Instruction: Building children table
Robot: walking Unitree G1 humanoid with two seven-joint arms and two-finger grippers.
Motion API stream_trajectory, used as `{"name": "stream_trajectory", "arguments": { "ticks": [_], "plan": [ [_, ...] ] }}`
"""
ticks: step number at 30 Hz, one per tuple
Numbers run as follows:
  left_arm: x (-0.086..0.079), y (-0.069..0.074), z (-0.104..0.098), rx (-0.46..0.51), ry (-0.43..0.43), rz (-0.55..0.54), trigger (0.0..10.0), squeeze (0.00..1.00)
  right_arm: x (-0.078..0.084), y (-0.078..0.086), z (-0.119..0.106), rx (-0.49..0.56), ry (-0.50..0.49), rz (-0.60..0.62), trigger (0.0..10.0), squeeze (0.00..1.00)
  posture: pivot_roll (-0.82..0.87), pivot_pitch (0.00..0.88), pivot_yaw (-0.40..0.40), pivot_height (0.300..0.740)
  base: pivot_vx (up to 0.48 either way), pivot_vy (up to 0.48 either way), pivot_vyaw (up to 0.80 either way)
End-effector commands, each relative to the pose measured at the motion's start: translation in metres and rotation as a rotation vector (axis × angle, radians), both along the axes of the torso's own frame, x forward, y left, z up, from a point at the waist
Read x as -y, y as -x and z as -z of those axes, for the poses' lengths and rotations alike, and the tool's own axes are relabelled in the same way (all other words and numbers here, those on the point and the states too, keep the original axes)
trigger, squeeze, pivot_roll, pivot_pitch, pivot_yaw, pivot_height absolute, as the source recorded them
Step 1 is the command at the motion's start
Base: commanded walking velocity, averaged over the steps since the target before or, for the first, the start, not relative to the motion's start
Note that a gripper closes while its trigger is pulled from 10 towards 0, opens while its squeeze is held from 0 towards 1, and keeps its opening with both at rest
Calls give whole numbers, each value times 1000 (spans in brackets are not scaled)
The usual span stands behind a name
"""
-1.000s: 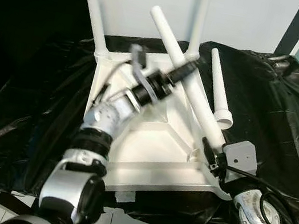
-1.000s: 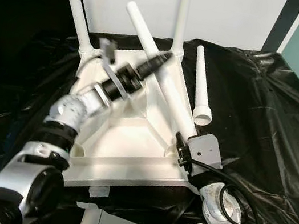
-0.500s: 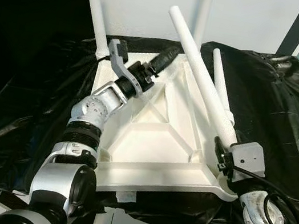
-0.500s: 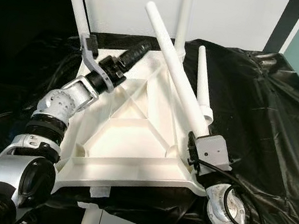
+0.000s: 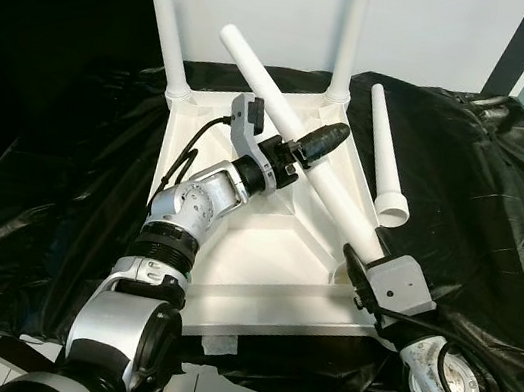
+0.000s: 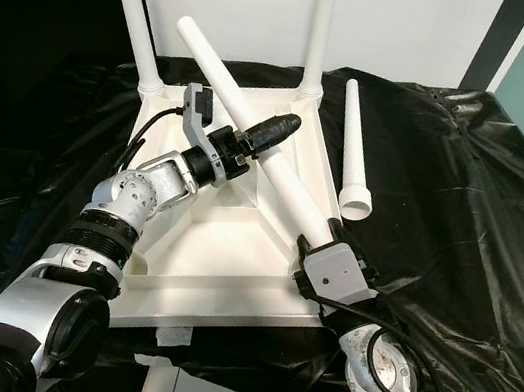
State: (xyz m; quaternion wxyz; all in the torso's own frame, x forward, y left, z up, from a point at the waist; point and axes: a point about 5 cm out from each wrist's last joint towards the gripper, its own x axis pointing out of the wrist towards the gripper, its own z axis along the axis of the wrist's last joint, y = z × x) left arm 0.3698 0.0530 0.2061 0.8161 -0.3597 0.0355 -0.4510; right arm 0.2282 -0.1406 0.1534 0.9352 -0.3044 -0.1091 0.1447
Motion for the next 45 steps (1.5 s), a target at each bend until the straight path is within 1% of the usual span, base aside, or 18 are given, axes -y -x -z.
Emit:
{"name": "stream_trajectory", "arguments": {
  "ticks": [1,3,12,13,17,25,26,27,29,31,32,33,34,38,40,42,44,45],
  "plan": [
    [1,-2,-2,10,-22,1,10000,310,0,1,-3,16,2,-20,10000,0,-215,17,76,740,0,0,0],
    [2,-1,-4,16,-10,10,0,306,0,1,-2,13,4,-23,10000,0,-212,14,76,740,0,0,0],
    [1,1,-8,45,20,22,0,275,-2,1,-1,19,8,-31,10000,0,-210,8,76,740,0,0,0],
    [0,2,-10,57,30,25,0,0,-1,1,-2,21,8,-32,10000,0,-210,9,74,740,0,0,0],
    [-1,2,-15,81,55,27,0,0,-1,0,-2,24,9,-31,10000,0,-210,5,74,740,0,0,0],
    [-1,2,-17,89,70,28,0,0,-1,-1,-3,30,6,-27,10000,0,-213,1,72,740,0,0,0],
    [-1,3,-17,89,74,29,0,0,-1,-2,-5,35,0,-24,10000,231,-214,0,69,740,0,0,0],
    [0,3,-16,89,77,30,0,0,0,-3,-7,37,-15,-18,10000,1000,-213,0,68,740,0,0,0],
    [0,3,-16,89,77,30,0,0,0,-3,-7,37,-15,-18,10000,1000,-213,0,68,740,0,0,0],
    [1,3,-16,90,77,28,0,0,0,-5,-10,39,-44,-9,10000,1000,-212,3,67,740,0,0,0],
    [1,3,-16,96,69,25,0,0,0,-7,-15,35,-86,-3,10000,784,-212,6,66,740,0,0,0],
    [4,5,-14,108,47,25,0,0,-4,-12,-22,-2,-169,-9,10000,0,-211,10,67,740,0,0,0],
    [4,5,-14,108,47,25,0,0,-4,-12,-22,-2,-169,-9,10000,0,-211,10,67,740,0,0,0],
    [8,9,-13,117,35,34,0,0,-7,-20,-27,-85,-292,-14,10000,0,-209,11,66,740,0,0,0],
    [8,9,-13,117,35,34,0,0,-7,-20,-27,-85,-292,-14,10000,0,-209,11,66,740,0,0,0],
    [10,9,-14,120,36,39,0,0,-8,-25,-27,-149,-373,-22,10000,0,-208,9,65,740,0,0,0],
    [10,9,-14,120,36,39,0,0,-8,-25,-27,-149,-373,-22,10000,0,-208,9,65,740,0,0,0],
    [11,10,-14,124,31,41,0,0,-10,-29,-24,-212,-419,-33,10000,0,-207,7,64,740,0,0,0]
  ]
}}
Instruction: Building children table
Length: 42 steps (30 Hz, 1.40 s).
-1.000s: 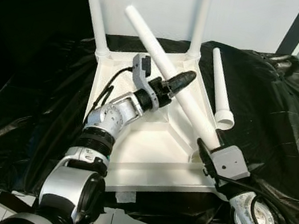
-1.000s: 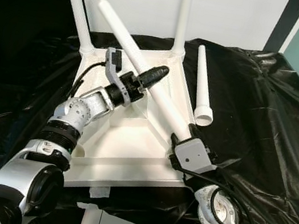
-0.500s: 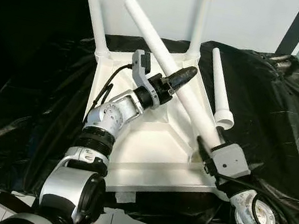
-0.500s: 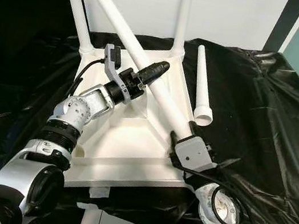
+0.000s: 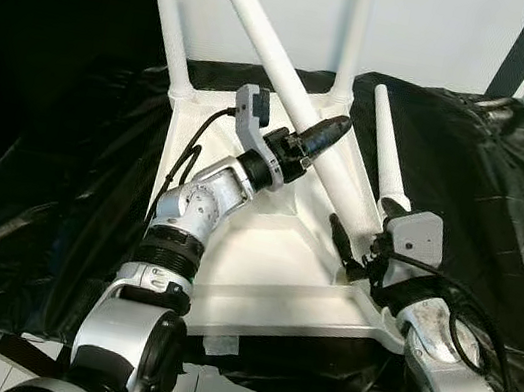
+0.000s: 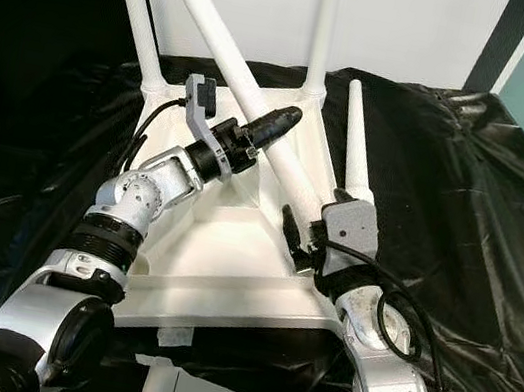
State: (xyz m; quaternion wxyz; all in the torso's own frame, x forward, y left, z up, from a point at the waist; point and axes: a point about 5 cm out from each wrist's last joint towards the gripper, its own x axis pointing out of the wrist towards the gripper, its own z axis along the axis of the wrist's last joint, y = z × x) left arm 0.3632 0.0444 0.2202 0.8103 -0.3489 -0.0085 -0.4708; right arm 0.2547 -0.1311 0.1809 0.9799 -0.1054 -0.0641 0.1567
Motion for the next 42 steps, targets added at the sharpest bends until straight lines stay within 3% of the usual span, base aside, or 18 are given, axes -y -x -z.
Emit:
{"name": "stream_trajectory", "arguments": {
  "ticks": [1,3,4,5,13,14,15,16,17,22,26,34,37,38,42],
  "plan": [
    [4,4,0,33,-2,36,0,0,-3,-5,9,-113,-63,-35,10000,0,-205,6,63,740,0,0,0],
    [4,4,0,33,-2,36,0,0,-3,-5,9,-113,-63,-35,10000,0,-205,6,63,740,0,0,0],
    [4,4,-1,39,-2,38,0,0,-7,-8,14,-168,-80,-77,7765,0,-198,4,60,740,0,0,0],
    [5,5,-2,43,-1,39,0,0,-11,-10,17,-204,-103,-109,0,0,-195,4,58,740,0,0,0],
    [4,5,-4,50,2,26,0,0,-15,-16,14,-234,-187,-150,0,0,-185,0,54,740,0,0,0],
    [4,6,-3,48,4,28,4588,0,-13,-17,12,-246,-203,-150,0,0,-184,0,55,740,0,0,0],
    [4,6,-3,48,4,28,4588,0,-13,-17,12,-246,-203,-150,0,0,-184,0,55,740,0,0,0],
    [3,7,-3,46,8,31,10000,255,-11,-18,11,-255,-217,-148,0,0,-183,0,54,740,0,0,0],
    [3,7,-4,46,17,37,10000,506,-9,-19,9,-268,-235,-146,0,0,-183,0,56,740,0,0,0],
    [3,8,-8,51,41,45,10000,494,-3,-20,6,-289,-268,-156,0,0,-182,5,60,740,0,0,0],
    [1,10,-13,47,99,78,10000,510,9,-19,0,-298,-239,-220,0,0,-186,9,65,740,0,0,0],
    [0,11,-15,49,117,88,10000,502,20,-19,-9,-292,-199,-269,0,0,-188,9,66,740,0,0,0],
    [-2,11,-16,50,123,90,10000,404,29,-21,-19,-305,-137,-341,0,0,-184,7,66,740,0,0,0],
    [-2,11,-16,55,118,90,10000,0,31,-24,-20,-324,-107,-359,0,0,-181,7,65,740,0,0,0],
    [-2,13,-15,67,101,91,10000,0,32,-29,-19,-365,-71,-369,0,0,-177,8,64,740,0,0,0]
  ]
}}
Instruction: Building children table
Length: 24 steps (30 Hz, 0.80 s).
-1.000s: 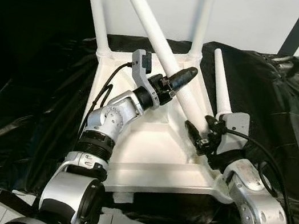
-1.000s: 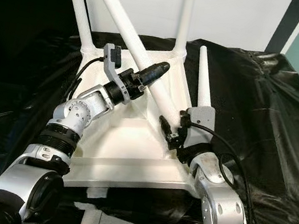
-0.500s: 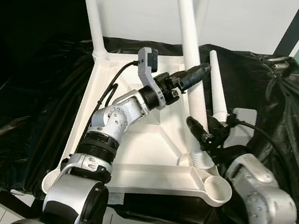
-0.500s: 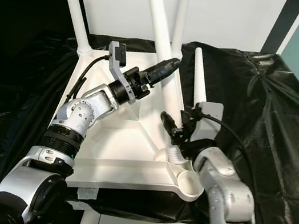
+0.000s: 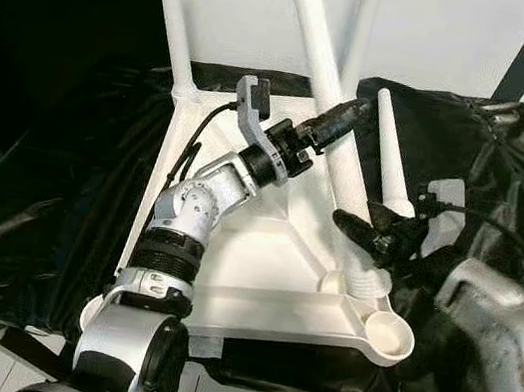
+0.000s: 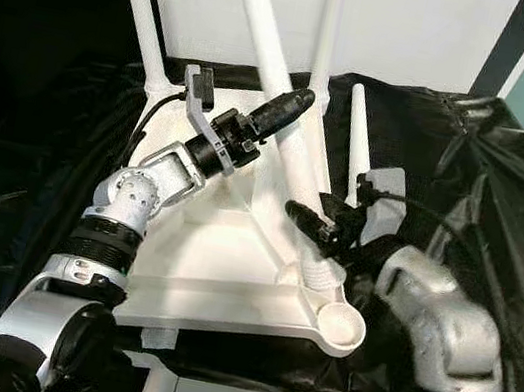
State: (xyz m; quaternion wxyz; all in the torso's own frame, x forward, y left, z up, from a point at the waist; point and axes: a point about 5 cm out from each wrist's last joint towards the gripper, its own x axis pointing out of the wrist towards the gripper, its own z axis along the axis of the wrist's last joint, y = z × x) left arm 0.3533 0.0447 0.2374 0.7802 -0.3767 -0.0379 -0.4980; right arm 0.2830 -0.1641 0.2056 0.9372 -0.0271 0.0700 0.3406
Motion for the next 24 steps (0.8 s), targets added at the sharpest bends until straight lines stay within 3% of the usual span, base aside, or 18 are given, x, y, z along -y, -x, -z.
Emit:
{"name": "stream_trajectory", "arguments": {
  "ticks": [1,10,21,22,24],
  "plan": [
    [-2,4,2,33,1,35,10000,0,-1,-2,5,-42,18,-16,0,0,-177,8,64,740,0,0,0],
    [1,9,2,61,-21,55,10000,0,-13,-5,8,-43,52,-37,0,0,-173,8,62,740,0,0,0],
    [7,11,3,65,-42,70,10000,0,-34,6,19,-77,74,-122,0,0,-185,9,67,740,0,0,0],
    [7,11,3,62,-33,73,2314,0,-34,6,19,-79,76,-122,0,0,-185,9,67,740,0,0,0],
    [7,11,3,62,-33,73,2314,0,-34,6,19,-79,76,-122,0,0,-185,9,67,740,0,0,0]
  ]
}}
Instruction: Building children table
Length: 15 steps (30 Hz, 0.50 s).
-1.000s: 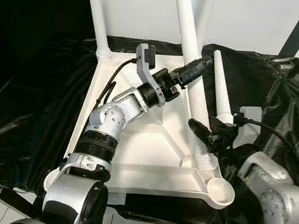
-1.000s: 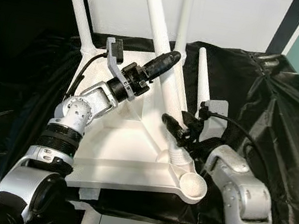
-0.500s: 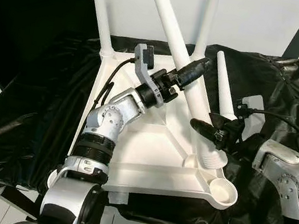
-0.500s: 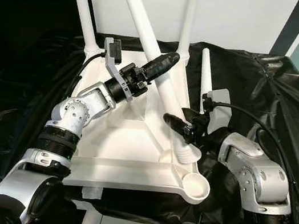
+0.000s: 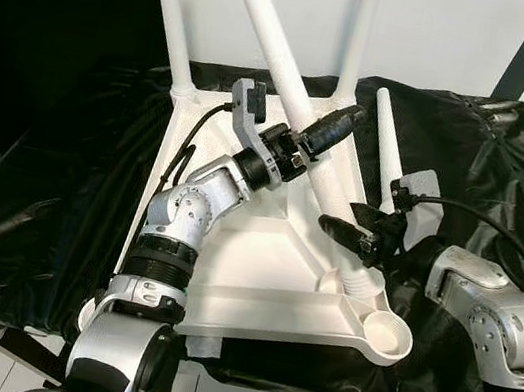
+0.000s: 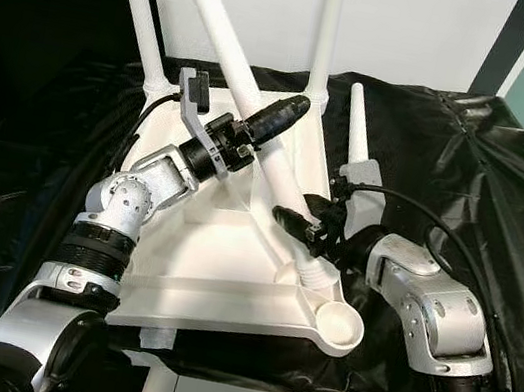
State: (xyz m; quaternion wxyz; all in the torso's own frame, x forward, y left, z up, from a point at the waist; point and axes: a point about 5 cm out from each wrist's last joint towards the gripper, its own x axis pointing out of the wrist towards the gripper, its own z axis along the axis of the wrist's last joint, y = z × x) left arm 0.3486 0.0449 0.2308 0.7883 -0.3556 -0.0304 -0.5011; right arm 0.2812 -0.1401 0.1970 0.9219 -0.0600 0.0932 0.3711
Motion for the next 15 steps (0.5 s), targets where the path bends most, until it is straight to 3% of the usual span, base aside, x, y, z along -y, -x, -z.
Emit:
{"name": "stream_trajectory", "arguments": {
  "ticks": [1,5,6,7,15],
  "plan": [
    [7,7,-4,47,30,83,0,0,-10,5,11,-56,5,-48,0,0,-189,8,69,740,0,0,0],
    [5,9,-6,54,55,95,0,0,-9,4,11,-54,11,-37,0,0,-189,4,69,740,0,0,0],
    [4,8,-6,53,63,92,0,0,-7,3,11,-49,11,-20,5529,0,-189,4,69,740,0,0,0],
    [3,7,-7,52,67,88,0,0,-5,2,11,-45,12,-4,10000,0,-189,4,69,740,0,0,0],
    [3,7,-6,50,73,86,0,0,-1,-2,11,-26,34,60,10000,0,-192,0,67,740,0,0,0]
  ]
}}
